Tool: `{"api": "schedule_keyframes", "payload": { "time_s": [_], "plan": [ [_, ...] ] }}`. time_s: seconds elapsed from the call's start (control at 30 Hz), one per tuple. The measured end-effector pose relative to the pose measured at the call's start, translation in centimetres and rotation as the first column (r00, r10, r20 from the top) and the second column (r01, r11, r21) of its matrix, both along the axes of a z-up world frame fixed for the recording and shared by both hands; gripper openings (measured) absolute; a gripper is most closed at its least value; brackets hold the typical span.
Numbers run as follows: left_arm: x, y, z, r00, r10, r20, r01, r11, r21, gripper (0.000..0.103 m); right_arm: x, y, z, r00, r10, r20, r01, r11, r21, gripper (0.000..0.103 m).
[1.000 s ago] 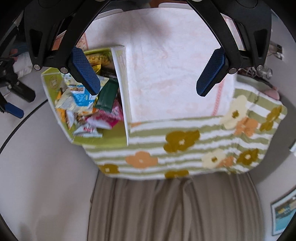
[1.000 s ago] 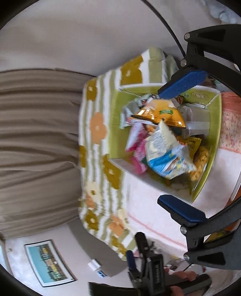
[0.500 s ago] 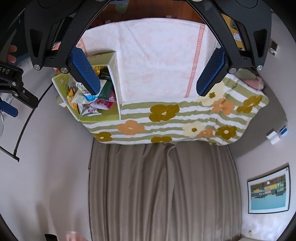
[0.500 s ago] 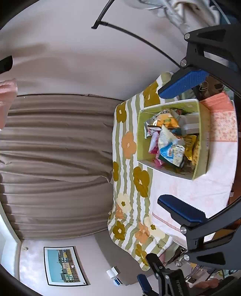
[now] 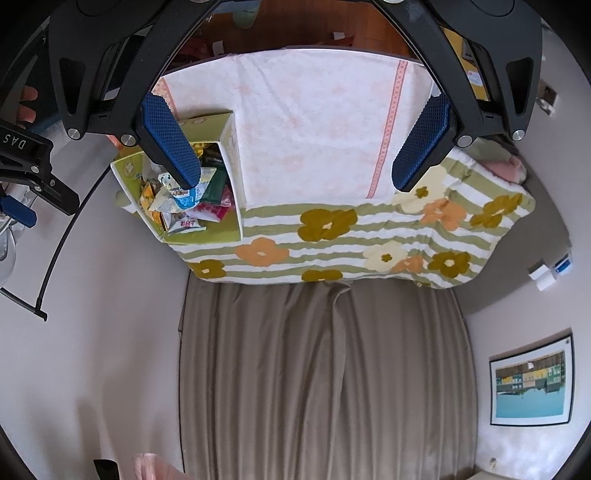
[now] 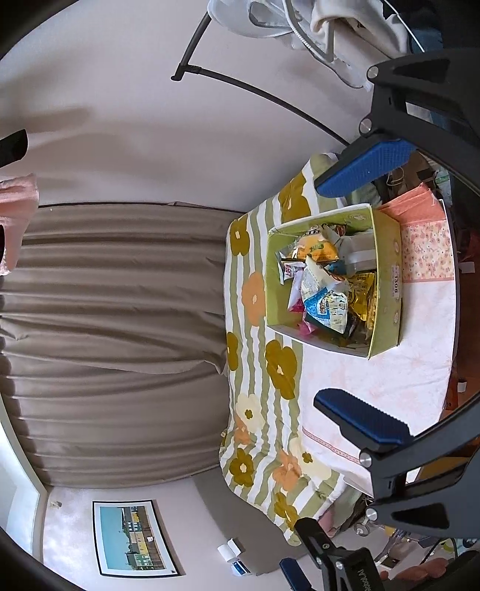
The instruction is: Organize snacks
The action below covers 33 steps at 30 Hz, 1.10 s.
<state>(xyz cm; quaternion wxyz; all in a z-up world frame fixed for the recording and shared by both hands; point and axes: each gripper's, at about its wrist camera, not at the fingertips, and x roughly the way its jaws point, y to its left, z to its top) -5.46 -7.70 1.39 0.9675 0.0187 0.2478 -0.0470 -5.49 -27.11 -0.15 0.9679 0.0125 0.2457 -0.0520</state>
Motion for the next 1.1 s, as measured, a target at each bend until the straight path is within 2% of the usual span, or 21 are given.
{"api": "schedule_keyframes", "payload": {
  "time_s": [1.1],
  "plan": [
    [1.7,0.2,0.2,0.999,0.032,0.000,-0.032,0.999,0.001,0.103,0.9,0.2,0.0,1.000,-0.014,-0.004,0.014,1.000,0.001,0.103]
  ]
}}
